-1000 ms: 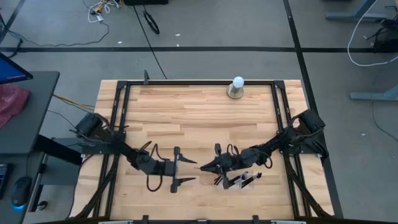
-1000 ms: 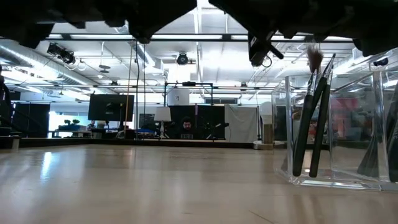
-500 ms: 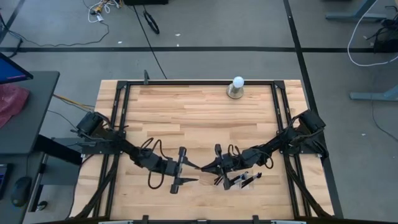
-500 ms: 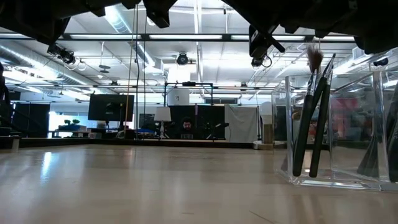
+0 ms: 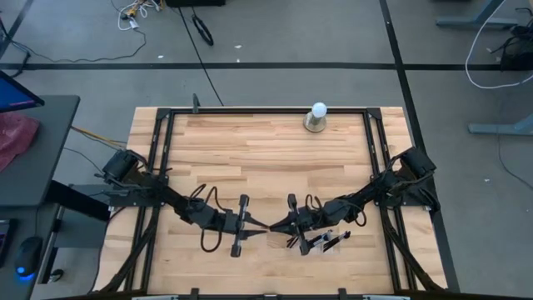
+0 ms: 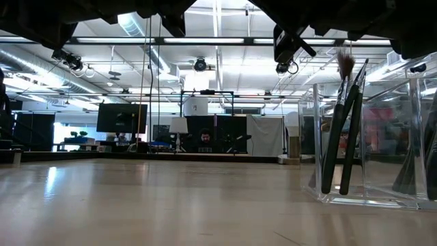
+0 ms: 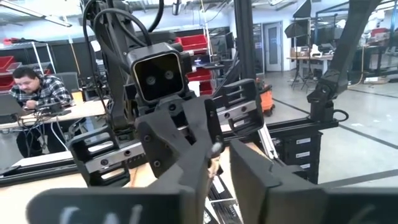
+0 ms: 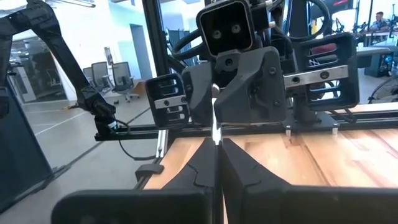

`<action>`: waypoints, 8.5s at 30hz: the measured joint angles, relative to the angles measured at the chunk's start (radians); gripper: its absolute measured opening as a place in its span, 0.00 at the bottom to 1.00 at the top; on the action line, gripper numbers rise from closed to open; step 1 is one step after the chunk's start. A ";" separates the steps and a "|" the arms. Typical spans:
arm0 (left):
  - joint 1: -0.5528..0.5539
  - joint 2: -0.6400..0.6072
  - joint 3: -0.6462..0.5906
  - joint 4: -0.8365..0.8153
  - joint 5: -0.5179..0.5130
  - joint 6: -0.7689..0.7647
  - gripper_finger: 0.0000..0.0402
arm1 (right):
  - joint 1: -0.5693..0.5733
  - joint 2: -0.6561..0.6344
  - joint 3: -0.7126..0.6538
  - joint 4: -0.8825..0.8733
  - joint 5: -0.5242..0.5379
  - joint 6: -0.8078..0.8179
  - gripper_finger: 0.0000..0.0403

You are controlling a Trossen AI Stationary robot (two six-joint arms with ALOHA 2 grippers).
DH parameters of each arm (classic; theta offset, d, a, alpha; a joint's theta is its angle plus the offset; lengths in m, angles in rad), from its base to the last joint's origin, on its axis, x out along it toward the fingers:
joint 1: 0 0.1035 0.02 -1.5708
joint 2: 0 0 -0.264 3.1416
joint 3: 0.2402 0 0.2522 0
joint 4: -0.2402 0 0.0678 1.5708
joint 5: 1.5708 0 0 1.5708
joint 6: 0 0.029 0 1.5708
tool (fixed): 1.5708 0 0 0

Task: Put items in baskets/containers
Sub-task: Put the eyeshadow brush into the left section of the transparent organizer, then return to Home Position

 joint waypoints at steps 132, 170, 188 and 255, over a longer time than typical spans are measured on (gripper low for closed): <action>-0.090 -0.186 0.003 -0.457 -0.297 -0.166 0.49 | 0.238 -0.085 0.476 -1.013 0.554 0.285 0.03; -0.090 -0.186 0.002 -0.517 -0.304 -0.211 0.49 | 0.175 -0.641 0.254 -1.827 0.399 0.718 0.00; -0.009 -0.186 0.002 -0.512 -0.304 -0.296 0.49 | -0.359 -1.180 -0.454 -0.922 -0.396 0.290 0.00; 0.383 -0.818 -0.266 -0.874 -0.016 -0.357 0.36 | -0.484 -1.775 -0.668 -1.172 -0.270 0.080 0.07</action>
